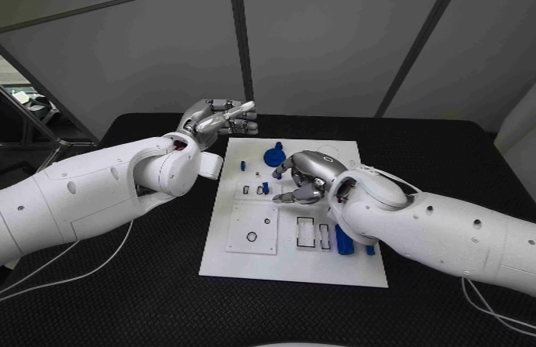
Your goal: Assemble the parts on the task board
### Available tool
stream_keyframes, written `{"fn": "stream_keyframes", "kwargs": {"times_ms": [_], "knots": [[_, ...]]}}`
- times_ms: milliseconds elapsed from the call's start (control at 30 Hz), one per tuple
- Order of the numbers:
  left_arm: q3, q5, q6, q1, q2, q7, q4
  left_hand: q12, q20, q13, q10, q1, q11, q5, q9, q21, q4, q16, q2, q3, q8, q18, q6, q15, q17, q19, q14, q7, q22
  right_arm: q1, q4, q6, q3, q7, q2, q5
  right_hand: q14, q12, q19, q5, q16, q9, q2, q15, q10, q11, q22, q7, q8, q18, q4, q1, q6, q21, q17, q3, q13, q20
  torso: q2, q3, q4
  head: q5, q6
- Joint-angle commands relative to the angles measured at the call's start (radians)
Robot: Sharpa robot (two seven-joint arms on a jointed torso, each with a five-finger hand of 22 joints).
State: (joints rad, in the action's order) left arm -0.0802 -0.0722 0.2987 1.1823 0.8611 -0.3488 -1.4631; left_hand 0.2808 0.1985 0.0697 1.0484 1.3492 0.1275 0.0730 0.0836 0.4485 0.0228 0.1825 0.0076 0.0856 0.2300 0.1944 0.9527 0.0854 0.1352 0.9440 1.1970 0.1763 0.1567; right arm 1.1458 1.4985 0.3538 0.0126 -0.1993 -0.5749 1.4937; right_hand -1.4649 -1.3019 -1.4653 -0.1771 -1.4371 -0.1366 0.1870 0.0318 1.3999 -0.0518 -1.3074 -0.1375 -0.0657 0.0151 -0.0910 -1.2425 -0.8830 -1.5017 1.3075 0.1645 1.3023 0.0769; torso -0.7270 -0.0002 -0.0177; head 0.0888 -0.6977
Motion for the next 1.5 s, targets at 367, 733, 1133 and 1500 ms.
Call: {"fn": "stream_keyframes", "kwargs": {"times_ms": [367, 733, 1133, 1500], "knots": [[-0.002, -0.481, -0.245, 0.007, 0.033, 0.379, 0.011, 0.139, -0.142, 0.148, 0.313, -0.119, -0.123, 0.004, 0.071, 0.323, 0.098, 0.736, -0.002, -0.035, 0.024, -0.022, 0.154, -0.142, 0.684, 0.288, 0.33, -0.101, 0.206, 0.035, 0.152, -0.024, -0.028, 0.232, -0.25, -0.321, -0.033, 0.083, 0.004, -0.012, 0.05, -0.028, -0.026, 0.003, -0.043, 0.012, -0.091, 0.014, -0.011, 0.029, -0.032, -0.077, -0.036, 0.053, -0.037, -0.017, -0.082, 0.001, 0.027, 0.0081, -0.0089, 0.012, -0.004], [-0.002, -0.917, -0.391, 0.041, -0.026, 0.723, 0.027, 0.812, -0.171, 1.024, 0.336, -0.165, -0.159, -0.028, 0.394, 0.778, 0.265, 1.266, -0.019, -0.183, 0.172, -0.083, 0.126, -0.171, 1.273, 0.336, 0.327, -0.137, 0.764, 0.047, 0.145, 0.01, -0.036, 0.251, -0.318, -0.452, -0.029, 0.101, 0.013, -0.013, 0.065, -0.031, -0.024, 0.005, -0.052, 0.014, -0.074, 0.016, -0.009, 0.033, -0.034, -0.074, -0.04, 0.066, -0.057, -0.021, -0.101, -0.001, 0.038, 0.0153, -0.0091, 0.022, -0.014], [0.037, -0.988, -0.427, 0.076, -0.131, 0.864, 0.095, 0.944, -0.16, 1.22, 0.359, -0.129, -0.144, -0.022, 0.606, 0.859, 0.262, 1.301, 0.005, -0.269, 0.217, -0.095, 0.046, -0.159, 1.321, 0.351, 0.336, -0.127, 0.889, 0.049, 0.13, 0.027, -0.036, 0.252, -0.315, -0.476, -0.026, 0.112, 0.019, -0.016, 0.073, -0.033, -0.026, 0.006, -0.057, 0.015, -0.064, 0.016, -0.006, 0.035, -0.036, -0.073, -0.04, 0.075, -0.067, -0.022, -0.112, -0.002, 0.033, 0.0132, -0.0094, 0.023, -0.018], [0.06, -0.993, -0.488, 0.088, -0.19, 0.911, 0.136, 1.024, -0.167, 1.31, 0.386, -0.134, -0.152, -0.024, 0.739, 0.895, 0.265, 1.328, 0.033, -0.313, 0.241, -0.103, 0.028, -0.166, 1.357, 0.367, 0.347, -0.136, 0.95, 0.05, 0.121, 0.038, -0.036, 0.246, -0.308, -0.477, -0.027, 0.113, 0.019, -0.02, 0.074, -0.034, -0.028, 0.007, -0.057, 0.015, -0.064, 0.017, -0.005, 0.035, -0.036, -0.074, -0.041, 0.075, -0.066, -0.02, -0.113, -0.003, 0.033, 0.0131, -0.009, 0.024, -0.029]]}}
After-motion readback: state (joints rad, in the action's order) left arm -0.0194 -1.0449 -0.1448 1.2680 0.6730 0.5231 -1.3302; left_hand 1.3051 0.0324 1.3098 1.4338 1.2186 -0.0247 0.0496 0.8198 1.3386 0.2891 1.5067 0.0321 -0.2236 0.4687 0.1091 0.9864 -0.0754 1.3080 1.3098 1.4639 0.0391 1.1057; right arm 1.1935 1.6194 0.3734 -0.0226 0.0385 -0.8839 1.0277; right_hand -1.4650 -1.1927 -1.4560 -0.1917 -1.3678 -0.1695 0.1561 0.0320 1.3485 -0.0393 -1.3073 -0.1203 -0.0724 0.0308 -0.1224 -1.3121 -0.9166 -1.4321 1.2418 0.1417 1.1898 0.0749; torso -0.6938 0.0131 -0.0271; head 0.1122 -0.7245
